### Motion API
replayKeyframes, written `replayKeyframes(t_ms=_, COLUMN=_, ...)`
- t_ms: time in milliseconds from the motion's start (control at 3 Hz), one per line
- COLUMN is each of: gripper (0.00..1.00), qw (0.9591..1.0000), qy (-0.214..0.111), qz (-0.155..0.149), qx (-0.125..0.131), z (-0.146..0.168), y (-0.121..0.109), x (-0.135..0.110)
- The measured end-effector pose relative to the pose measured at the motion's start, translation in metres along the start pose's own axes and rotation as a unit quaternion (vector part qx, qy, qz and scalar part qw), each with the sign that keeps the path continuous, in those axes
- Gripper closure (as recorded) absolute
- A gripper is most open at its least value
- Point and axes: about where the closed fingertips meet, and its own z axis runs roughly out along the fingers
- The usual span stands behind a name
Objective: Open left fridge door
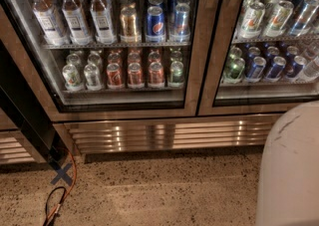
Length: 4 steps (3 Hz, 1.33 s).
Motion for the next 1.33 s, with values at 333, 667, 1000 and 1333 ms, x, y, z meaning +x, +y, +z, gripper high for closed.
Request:
replayKeyframes(t_ms=333, gripper=0.84, qw=1.0000, qy=0.000, qz=0.000, qx=0.000, z=0.000, y=0.000, x=0.000)
replayKeyframes(t_ms=667, gripper=0.93, qw=1.0000, qy=0.000, qz=0.000, qx=0.000, z=0.000, y=0.000, x=0.000)
replayKeyframes(t_ms=1000, gripper=0.74, qw=0.9999, qy=-0.003, qz=-0.005, qx=-0.016, z=0.009, y=0.004, x=-0.003)
replayKeyframes(t_ms=1333, gripper=0.53, qw=0.9996, qy=-0.007, qz=-0.010, qx=-0.025, z=0.012, y=0.007, x=-0.004)
